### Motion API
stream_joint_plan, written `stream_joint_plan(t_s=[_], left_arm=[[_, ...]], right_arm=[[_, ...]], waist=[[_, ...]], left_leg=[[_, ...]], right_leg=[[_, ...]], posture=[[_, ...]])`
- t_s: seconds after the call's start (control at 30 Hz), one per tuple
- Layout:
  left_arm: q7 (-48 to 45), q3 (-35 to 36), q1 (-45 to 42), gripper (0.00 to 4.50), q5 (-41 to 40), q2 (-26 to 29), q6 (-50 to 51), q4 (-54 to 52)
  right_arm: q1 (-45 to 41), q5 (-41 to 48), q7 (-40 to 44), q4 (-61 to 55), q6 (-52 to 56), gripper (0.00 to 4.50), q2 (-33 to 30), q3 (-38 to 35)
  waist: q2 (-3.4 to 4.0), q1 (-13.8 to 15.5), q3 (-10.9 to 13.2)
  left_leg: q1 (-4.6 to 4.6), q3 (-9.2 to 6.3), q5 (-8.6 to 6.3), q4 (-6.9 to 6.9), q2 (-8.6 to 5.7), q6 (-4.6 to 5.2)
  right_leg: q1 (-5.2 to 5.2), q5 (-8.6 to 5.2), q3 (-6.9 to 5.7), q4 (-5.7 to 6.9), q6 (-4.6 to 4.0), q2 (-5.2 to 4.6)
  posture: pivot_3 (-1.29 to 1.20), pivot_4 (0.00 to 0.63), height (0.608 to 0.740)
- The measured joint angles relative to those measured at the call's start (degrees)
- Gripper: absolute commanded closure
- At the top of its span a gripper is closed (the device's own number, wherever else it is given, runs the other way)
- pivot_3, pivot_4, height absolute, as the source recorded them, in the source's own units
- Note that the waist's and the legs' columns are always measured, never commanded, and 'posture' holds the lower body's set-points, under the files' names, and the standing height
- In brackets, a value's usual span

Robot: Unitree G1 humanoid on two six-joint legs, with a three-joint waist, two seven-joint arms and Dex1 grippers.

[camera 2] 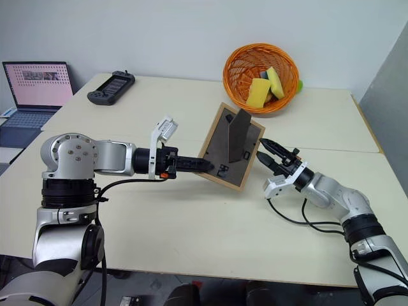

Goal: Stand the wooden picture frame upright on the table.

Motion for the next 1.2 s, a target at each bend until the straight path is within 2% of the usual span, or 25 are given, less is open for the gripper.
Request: stream_joint_plan(t_s=[0.27, 0.43, 0.8, 1.2], left_arm=[[8.21, -0.65, -0.02, 3.19, -11.32, 2.19, -0.03, 3.81], [12.18, -1.93, 1.05, 3.19, -17.34, 2.89, -0.01, 4.01], [17.40, -1.62, 1.01, 3.19, -24.26, 3.24, 0.00, 6.06], [18.41, -4.99, -0.30, 3.19, -30.92, 6.17, -0.06, 8.27]], right_arm=[[-5.20, -2.12, -4.81, 5.89, -0.14, 2.09, 1.13, 2.87], [-6.78, -1.89, -5.36, 4.84, -0.42, 2.09, 1.49, 2.89], [-5.15, 0.03, -4.10, 1.13, 0.30, 2.09, 1.18, 2.42], [-8.68, -7.66, -9.36, -0.34, -2.03, 2.09, 0.41, 5.88]], waist=[[0.00, -0.29, 0.00], [-0.01, -0.26, 0.00], [-0.01, -0.32, -0.01], [-0.01, -0.31, 0.00]], left_leg=[[0.01, -0.02, 0.00, 0.09, 0.00, 0.00], [0.00, -0.08, 0.00, 0.14, -0.03, 0.00], [0.00, -0.07, 0.00, 0.26, -0.05, 0.01], [0.00, -0.09, -0.01, 0.29, -0.09, 0.01]], right_leg=[[0.01, 0.00, 0.00, 0.05, 0.00, 0.00], [0.04, 0.00, -0.04, 0.08, 0.00, -0.03], [0.06, 0.00, -0.04, 0.10, 0.00, -0.04], [0.05, 0.00, -0.01, 0.12, 0.00, -0.05]], posture=[[0.00, 0.150, 0.740], [0.00, 0.150, 0.740], [0.00, 0.150, 0.740], [0.00, 0.150, 0.740]])
